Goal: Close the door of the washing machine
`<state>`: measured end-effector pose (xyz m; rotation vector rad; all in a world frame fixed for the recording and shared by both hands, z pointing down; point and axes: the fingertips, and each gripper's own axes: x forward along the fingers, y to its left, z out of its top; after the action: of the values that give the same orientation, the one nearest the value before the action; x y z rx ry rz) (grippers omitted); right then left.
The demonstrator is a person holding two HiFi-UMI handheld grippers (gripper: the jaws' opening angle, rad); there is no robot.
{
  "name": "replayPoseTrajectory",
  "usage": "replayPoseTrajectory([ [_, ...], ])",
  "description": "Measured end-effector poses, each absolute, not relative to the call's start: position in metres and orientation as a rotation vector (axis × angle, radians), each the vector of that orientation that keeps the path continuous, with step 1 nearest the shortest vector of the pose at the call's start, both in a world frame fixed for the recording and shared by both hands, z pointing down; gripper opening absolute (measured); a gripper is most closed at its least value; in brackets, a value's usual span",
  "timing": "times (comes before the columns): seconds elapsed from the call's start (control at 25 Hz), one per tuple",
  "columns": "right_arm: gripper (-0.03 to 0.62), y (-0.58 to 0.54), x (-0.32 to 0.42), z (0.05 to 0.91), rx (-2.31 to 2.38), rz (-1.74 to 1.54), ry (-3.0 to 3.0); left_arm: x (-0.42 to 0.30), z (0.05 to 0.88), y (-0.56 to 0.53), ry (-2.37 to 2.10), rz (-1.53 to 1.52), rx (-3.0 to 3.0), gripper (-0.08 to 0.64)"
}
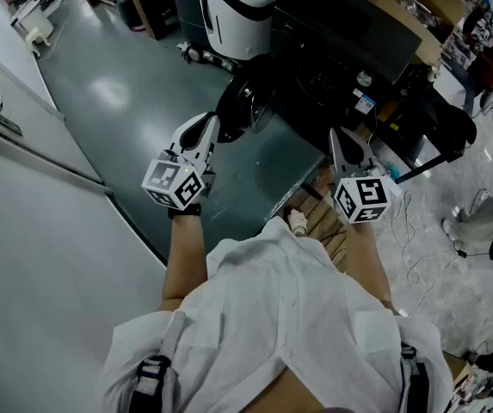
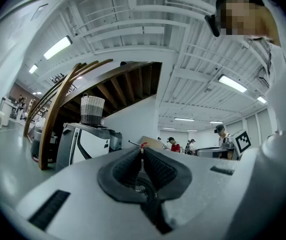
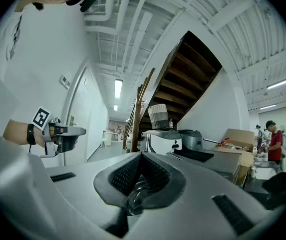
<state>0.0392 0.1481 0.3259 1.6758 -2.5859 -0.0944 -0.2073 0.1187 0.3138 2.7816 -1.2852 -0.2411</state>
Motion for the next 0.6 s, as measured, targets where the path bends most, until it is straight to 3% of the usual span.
replayPoseTrajectory([
  [0.6, 0.026, 0.1409, 0.0434, 0.3276, 1.666, -0.099, -2.570, -0.2000, 0.3178, 0.1112, -1.274, -0.231, 2.782, 0.021],
])
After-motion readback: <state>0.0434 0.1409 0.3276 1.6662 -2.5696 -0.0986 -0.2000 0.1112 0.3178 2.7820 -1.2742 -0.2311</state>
